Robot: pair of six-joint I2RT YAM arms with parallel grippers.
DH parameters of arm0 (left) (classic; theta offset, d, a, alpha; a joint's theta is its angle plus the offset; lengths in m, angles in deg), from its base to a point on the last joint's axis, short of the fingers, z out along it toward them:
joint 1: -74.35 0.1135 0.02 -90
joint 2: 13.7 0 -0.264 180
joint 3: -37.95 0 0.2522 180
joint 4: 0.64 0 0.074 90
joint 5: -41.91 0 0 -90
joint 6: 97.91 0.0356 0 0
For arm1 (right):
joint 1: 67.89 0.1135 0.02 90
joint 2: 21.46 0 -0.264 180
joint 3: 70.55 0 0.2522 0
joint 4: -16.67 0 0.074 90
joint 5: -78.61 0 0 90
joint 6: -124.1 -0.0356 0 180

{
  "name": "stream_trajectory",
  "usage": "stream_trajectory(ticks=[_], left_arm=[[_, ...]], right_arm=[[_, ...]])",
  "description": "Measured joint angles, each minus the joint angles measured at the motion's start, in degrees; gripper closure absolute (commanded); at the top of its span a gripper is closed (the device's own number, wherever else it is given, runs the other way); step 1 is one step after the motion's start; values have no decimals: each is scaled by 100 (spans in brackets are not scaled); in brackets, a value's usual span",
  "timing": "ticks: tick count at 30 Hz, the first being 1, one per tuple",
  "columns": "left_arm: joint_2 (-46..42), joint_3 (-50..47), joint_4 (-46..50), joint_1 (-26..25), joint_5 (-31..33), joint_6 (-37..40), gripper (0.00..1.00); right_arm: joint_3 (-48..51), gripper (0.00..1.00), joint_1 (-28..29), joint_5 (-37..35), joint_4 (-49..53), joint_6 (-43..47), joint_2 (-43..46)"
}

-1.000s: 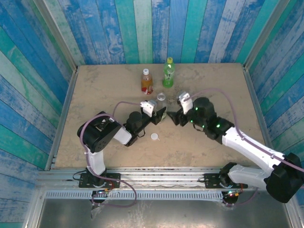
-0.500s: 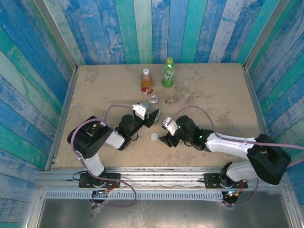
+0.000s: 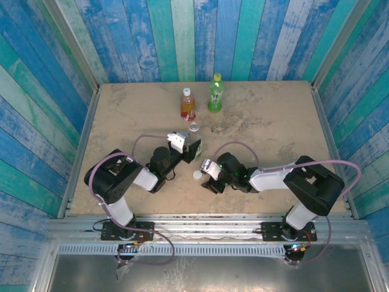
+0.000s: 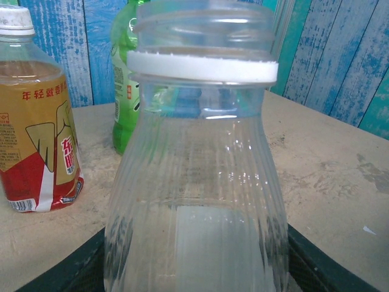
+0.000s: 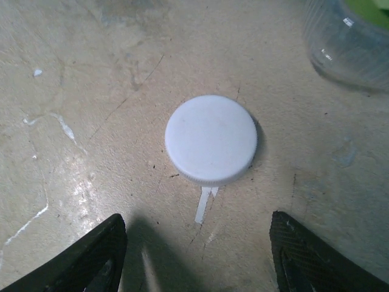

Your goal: Screw on the bottle caps

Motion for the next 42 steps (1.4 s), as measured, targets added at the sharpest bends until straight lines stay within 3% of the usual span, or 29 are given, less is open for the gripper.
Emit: stream_trajectory(ticks=[18, 28, 42], left_arm=[[-4, -2, 11, 50, 4, 7, 53], [-22, -2, 42, 61, 2, 48, 52], [-42, -2, 76, 57, 2, 72, 51]], right_arm=[[-780, 46, 15, 166, -203, 151, -815], [-802, 57, 15, 214, -164, 175, -824], [-796, 60, 22, 256, -46, 192, -748]])
